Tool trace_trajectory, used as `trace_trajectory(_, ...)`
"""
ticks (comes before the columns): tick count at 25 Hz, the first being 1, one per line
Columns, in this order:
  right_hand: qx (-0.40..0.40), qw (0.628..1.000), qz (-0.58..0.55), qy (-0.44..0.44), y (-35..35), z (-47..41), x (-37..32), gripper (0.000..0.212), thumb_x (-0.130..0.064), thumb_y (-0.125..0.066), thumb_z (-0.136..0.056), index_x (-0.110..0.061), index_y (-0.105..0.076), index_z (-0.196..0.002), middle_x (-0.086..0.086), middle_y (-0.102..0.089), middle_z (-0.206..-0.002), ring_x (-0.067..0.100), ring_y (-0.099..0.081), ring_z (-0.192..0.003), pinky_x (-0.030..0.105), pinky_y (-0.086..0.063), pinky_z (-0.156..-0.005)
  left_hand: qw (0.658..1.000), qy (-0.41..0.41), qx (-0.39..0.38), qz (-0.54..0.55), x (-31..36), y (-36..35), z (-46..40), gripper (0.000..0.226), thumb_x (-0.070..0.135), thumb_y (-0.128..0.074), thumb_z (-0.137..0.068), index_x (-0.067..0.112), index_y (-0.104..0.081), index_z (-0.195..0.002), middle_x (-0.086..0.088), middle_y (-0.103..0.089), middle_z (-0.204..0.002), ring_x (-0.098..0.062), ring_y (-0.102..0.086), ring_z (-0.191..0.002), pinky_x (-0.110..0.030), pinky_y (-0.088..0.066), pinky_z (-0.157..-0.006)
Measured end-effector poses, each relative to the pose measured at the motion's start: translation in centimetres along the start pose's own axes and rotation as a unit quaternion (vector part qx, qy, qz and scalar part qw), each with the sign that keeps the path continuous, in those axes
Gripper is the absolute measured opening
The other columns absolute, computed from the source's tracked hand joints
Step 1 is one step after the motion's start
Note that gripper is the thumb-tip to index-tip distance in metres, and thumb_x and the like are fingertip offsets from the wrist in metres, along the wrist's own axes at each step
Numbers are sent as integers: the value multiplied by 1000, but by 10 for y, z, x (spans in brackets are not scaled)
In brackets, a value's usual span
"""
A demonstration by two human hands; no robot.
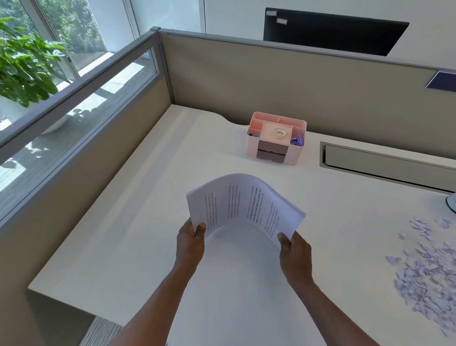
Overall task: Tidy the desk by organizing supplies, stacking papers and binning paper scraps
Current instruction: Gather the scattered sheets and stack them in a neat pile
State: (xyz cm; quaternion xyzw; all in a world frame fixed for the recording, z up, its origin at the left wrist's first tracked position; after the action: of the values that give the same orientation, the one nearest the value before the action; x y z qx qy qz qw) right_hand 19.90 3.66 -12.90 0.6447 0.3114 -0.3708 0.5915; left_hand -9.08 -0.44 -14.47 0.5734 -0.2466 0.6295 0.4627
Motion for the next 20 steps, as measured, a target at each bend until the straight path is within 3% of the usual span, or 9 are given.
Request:
trace_trajectory(2, 3, 1000, -4, 4, 0, 0, -1, 20, -12, -54, -99, 0, -59, -84, 15, -59, -66, 20, -48, -60, 26, -38, -56, 1000, -1, 0, -2, -1, 1, 0, 25, 8, -47, -103, 17, -61, -122, 0, -68, -113, -21, -62, -106, -22, -46, -77)
trace_trajectory(4, 1, 1000, 0, 3, 0, 1, -2, 16, -12, -54, -99, -2, -61, -89, 3, -60, -67, 19, -53, -61, 16, -38, -55, 1000, -1, -1, -5, -2, 2, 1, 26, 7, -47, -103, 18, -61, -122, 2, -68, -112, -21, -61, -106, -23, -45, -77)
trace_trajectory(7, 0, 1000, 1, 7, -1, 2, -3, 15, -12, -54, -99, -2, -62, -93, 5, -64, -72, 24, -58, -65, 18, -40, -57, 1000, -10, -4, -4, 0, 2, 3, 26, 6, -47, -103, 24, -60, -116, 7, -67, -106, -19, -62, -103, -20, -45, -74)
trace_trajectory(9, -5, 1000, 3, 1, -1, 1, -1, 14, -12, -54, -99, -3, -63, -94, 1, -62, -70, 19, -56, -63, 13, -38, -55, 1000, -5, -5, -4, -3, 2, 3, 25, 6, -47, -103, 20, -61, -118, 5, -68, -108, -20, -61, -104, -23, -46, -75)
trace_trajectory(14, 0, 1000, 7, 11, 1, 1, -3, 14, -12, -54, -99, -2, -63, -93, 2, -63, -73, 24, -59, -67, 20, -40, -57, 1000, -15, -8, 5, 0, 3, 2, 25, 6, -47, -103, 21, -61, -117, 6, -69, -107, -17, -63, -102, -21, -47, -76)
trace_trajectory(17, -14, 1000, 24, 2, 0, -1, -3, 13, -11, -54, -99, -3, -62, -94, 1, -63, -73, 25, -59, -70, 25, -40, -57, 1000, -17, -7, -8, -3, 3, 3, 22, 7, -48, -103, 20, -60, -115, 0, -69, -108, -21, -62, -102, -28, -47, -79)
trace_trajectory(20, -8, 1000, 15, 22, 9, -13, -15, 8, -11, -55, -98, -9, -62, -99, 1, -67, -80, 21, -60, -72, 21, -43, -61, 1000, -14, -14, -19, -3, 3, -2, 23, 8, -49, -102, 22, -63, -113, 3, -70, -107, -20, -64, -101, -29, -49, -78)
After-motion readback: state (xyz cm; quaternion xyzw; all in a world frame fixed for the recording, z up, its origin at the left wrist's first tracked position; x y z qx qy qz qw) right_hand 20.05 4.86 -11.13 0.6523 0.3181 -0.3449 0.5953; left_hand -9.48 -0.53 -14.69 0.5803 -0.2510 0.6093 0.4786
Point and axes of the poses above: each hand's wrist, its own z-axis away from the middle knuckle, its own y-axis out of the back of the hand, x = y × z, the point moved 8 cm from there along -z, towards the middle knuckle
